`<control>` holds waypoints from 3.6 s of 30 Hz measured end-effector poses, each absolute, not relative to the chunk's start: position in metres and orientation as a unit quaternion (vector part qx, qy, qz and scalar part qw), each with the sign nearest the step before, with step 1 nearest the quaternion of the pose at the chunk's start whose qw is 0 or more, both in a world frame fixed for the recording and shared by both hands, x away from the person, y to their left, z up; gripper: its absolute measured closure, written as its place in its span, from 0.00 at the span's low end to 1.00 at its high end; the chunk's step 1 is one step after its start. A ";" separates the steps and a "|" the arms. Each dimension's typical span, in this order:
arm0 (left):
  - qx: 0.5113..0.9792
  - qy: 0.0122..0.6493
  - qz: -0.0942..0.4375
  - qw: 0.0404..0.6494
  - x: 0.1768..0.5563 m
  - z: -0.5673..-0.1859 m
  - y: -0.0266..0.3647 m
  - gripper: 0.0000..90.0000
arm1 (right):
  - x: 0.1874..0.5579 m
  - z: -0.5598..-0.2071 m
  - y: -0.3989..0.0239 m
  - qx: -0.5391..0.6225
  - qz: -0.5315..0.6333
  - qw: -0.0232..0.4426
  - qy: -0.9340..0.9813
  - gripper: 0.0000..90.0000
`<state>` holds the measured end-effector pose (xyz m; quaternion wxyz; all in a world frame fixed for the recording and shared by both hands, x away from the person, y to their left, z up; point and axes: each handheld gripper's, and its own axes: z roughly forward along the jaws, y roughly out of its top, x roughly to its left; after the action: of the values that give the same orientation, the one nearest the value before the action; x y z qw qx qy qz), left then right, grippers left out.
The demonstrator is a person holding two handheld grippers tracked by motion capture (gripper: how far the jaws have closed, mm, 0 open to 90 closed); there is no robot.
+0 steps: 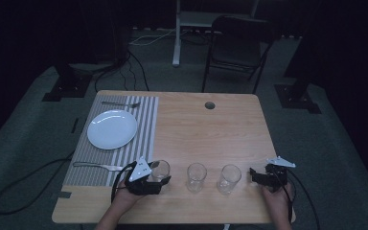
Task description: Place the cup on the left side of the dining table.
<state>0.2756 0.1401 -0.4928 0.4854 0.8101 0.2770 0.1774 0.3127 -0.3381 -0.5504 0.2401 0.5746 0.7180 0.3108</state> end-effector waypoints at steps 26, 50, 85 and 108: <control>0.733 0.400 0.277 0.475 0.312 -0.469 0.193 0.33 | 0.313 -0.550 -0.338 0.575 0.311 0.240 0.718 0.15; 0.724 0.431 0.270 0.466 0.357 -0.488 0.215 0.33 | 0.313 -0.550 -0.338 0.574 0.311 0.241 0.718 0.15; 0.745 0.466 0.249 0.408 0.356 -0.495 0.226 0.21 | 0.312 -0.550 -0.338 0.576 0.310 0.241 0.717 0.15; 0.724 0.494 0.281 0.391 0.330 -0.495 0.241 0.01 | 0.312 -0.550 -0.338 0.577 0.310 0.241 0.716 0.15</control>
<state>0.3299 0.2407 -0.4947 0.3912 0.7239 0.4942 0.2806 0.3119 -0.3380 -0.5503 0.2411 0.5770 0.7161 0.3101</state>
